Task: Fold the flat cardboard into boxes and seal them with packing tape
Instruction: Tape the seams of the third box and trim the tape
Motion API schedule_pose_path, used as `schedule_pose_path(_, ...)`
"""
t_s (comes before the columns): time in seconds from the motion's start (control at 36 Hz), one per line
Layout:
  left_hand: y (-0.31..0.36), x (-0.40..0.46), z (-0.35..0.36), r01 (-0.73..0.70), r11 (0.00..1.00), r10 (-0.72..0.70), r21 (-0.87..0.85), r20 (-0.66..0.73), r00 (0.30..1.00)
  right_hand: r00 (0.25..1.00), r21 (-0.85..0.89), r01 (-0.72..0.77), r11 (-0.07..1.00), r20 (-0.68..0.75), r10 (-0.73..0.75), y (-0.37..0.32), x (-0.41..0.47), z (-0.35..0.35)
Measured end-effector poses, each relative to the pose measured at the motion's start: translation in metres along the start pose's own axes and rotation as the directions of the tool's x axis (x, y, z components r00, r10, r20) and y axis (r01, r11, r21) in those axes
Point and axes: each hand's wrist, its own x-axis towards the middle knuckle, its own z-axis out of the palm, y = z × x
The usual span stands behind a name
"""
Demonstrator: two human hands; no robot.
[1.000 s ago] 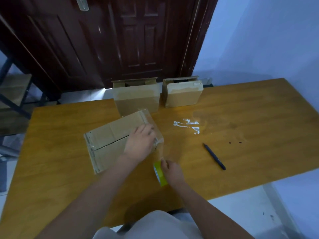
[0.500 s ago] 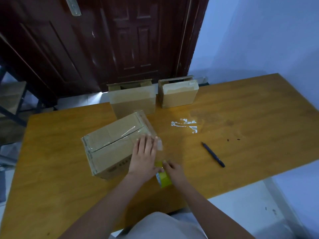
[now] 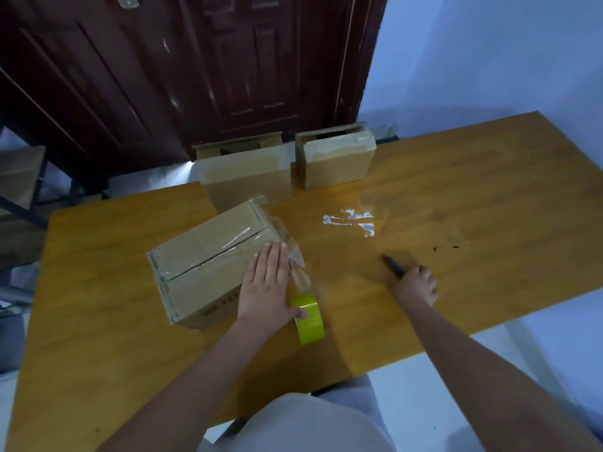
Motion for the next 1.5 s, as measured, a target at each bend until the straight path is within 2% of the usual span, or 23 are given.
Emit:
schedule_pose_path(0.11, 0.001, 0.000, -0.002, 0.012, 1.000, -0.012, -0.011, 0.005, 1.000, 0.992, -0.234, 0.106, 0.966, -0.037, -0.118, 0.016, 0.002, 0.002)
schedule_pose_path(0.17, 0.001, 0.000, -0.002, 0.012, 1.000, -0.012, 0.002, 0.008, 1.000, 0.982, -0.267, 0.166, 0.949, -0.042, -0.184, 0.017, -0.002, 0.005)
schedule_pose_path(0.22, 0.001, 0.000, -0.002, 0.009, 1.000, -0.009, 0.010, 0.011, 1.000, 0.971, -0.222, 0.229, 0.948, -0.009, -0.237, 0.015, -0.009, 0.008)
schedule_pose_path(0.31, 0.000, -0.001, -0.003, 0.007, 1.000, -0.007, 0.013, 0.025, 1.000, 0.939, -0.043, 0.343, 0.938, 0.030, -0.342, 0.007, -0.025, 0.006)
schedule_pose_path(0.44, 0.000, 0.000, -0.003, 0.008, 1.000, -0.009, 0.017, 0.035, 0.999, 0.775, 0.194, 0.626, 0.755, -0.050, -0.630, -0.010, -0.071, -0.007)
schedule_pose_path(0.53, 0.001, 0.000, -0.002, 0.004, 1.000, -0.004, 0.021, 0.027, 1.000, 0.685, 0.188, 0.722, 0.666, -0.060, -0.726, -0.016, -0.097, -0.014)
schedule_pose_path(0.64, 0.001, 0.000, -0.002, 0.003, 1.000, -0.003, 0.015, 0.016, 1.000, 0.594, 0.172, 0.788, 0.590, 0.038, -0.804, -0.030, -0.118, -0.019)
schedule_pose_path(0.81, 0.000, 0.000, 0.000, -0.010, 1.000, 0.009, 0.026, 0.019, 1.000, 0.560, 0.090, 0.821, 0.563, 0.061, -0.826, -0.048, -0.124, -0.012)
schedule_pose_path(1.06, 0.000, 0.001, 0.002, -0.006, 0.999, 0.005, 0.041, 0.034, 0.999, 0.617, 0.009, 0.787, 0.617, -0.015, -0.787, -0.051, -0.123, -0.009)
schedule_pose_path(1.25, 0.001, 0.002, 0.006, 0.013, 0.999, -0.014, 0.031, 0.050, 0.999, 0.803, 0.027, 0.590, 0.807, -0.123, -0.583, -0.039, -0.093, -0.018)
schedule_pose_path(1.36, 0.001, 0.003, 0.007, 0.012, 1.000, -0.013, 0.027, 0.037, 0.999, 0.899, -0.009, 0.431, 0.902, -0.073, -0.431, -0.022, -0.067, -0.015)
schedule_pose_path(1.5, 0.001, 0.002, 0.007, 0.011, 1.000, -0.013, 0.029, 0.038, 0.999, 0.963, -0.043, 0.268, 0.962, 0.002, -0.269, -0.008, -0.040, -0.002)
